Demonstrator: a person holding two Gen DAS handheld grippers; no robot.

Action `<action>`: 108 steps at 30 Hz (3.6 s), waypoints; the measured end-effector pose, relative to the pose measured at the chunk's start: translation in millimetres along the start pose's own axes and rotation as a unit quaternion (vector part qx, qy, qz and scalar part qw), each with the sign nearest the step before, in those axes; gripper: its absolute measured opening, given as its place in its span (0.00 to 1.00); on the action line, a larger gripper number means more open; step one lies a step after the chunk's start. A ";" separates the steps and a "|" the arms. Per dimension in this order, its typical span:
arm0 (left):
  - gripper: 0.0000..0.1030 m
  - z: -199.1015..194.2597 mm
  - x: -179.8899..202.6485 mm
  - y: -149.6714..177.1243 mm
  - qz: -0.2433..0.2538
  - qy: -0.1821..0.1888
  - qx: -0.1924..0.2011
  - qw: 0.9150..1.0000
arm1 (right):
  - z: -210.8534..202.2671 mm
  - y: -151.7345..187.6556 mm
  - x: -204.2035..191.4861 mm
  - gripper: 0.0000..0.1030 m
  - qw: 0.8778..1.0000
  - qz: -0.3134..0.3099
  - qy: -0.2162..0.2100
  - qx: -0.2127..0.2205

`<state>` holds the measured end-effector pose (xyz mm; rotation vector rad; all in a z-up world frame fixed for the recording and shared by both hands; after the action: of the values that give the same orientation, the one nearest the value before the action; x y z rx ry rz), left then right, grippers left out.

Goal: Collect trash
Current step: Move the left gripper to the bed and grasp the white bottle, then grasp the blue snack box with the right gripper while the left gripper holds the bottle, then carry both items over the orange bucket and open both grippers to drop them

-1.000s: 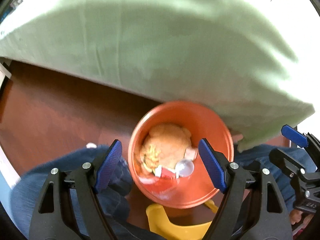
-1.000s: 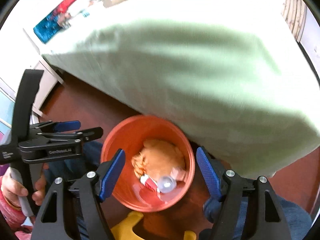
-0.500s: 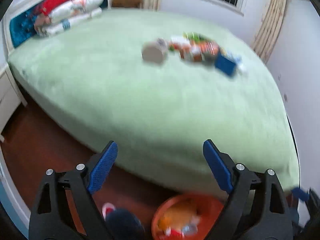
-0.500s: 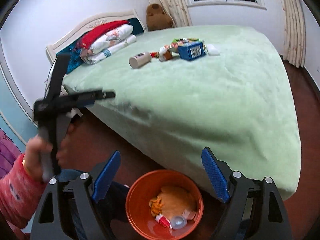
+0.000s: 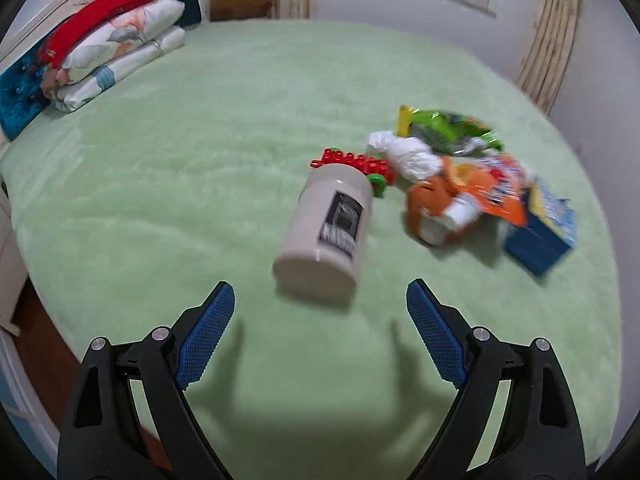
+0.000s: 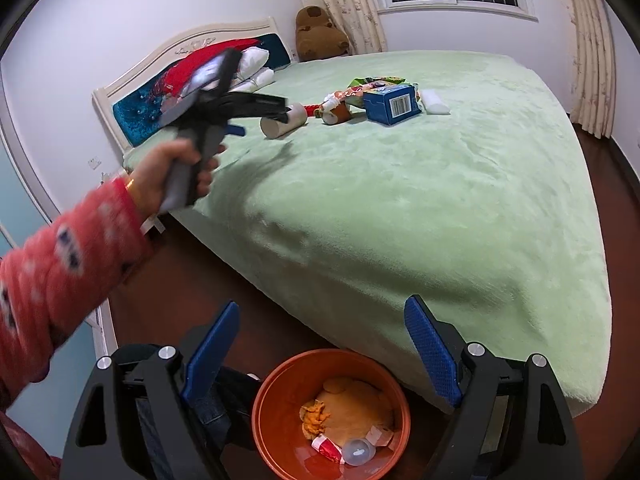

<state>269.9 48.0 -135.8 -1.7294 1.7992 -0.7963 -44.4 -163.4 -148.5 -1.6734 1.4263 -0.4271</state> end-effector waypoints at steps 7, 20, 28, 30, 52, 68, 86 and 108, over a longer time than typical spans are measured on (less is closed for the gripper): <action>0.60 34.4 -10.7 -16.6 -0.026 -0.005 -0.054 0.998 | 7.7 6.9 6.0 0.80 1.000 0.005 0.004 -0.016; 0.47 -17.3 0.5 -9.8 -0.032 0.026 -0.008 0.999 | 8.3 4.3 11.0 0.80 1.000 0.015 0.002 -0.012; 0.47 -97.6 14.2 28.6 -0.005 0.054 0.060 0.997 | 1.9 -6.1 18.0 0.80 1.000 0.018 0.014 0.002; 0.47 -115.8 16.9 43.0 -0.005 0.065 0.071 0.995 | 5.3 -14.2 22.9 0.80 1.000 0.022 0.017 0.007; 0.46 -179.8 -1.7 150.2 -0.024 0.092 0.089 0.991 | 196.6 -182.8 54.0 0.83 0.976 0.090 0.199 0.019; 0.46 -178.4 -18.6 150.5 -0.044 0.091 0.094 0.990 | 249.2 -200.6 86.1 0.66 0.954 0.071 0.290 -0.012; 0.46 -202.2 17.6 150.1 -0.019 0.102 0.099 0.990 | 75.2 -145.4 35.6 0.66 0.980 -0.009 0.186 0.064; 0.46 -182.9 75.7 268.5 0.062 0.101 -0.054 0.991 | -34.6 23.1 14.7 0.66 0.992 -0.065 0.105 -0.012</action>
<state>-51.8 -12.8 -199.5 -1.6317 2.0983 -0.8615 -79.9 -189.5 -151.1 -1.7892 1.4819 -0.6779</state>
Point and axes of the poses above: each gripper's, at about its wrist camera, not at the fingertips, and z roughly the way its jaws point, x to its right, y to its underside, the point moved 5 cm from there along z, roughly the way its jaws point, and after that the axes turned 9 degrees about x, right-handed, at the moved point
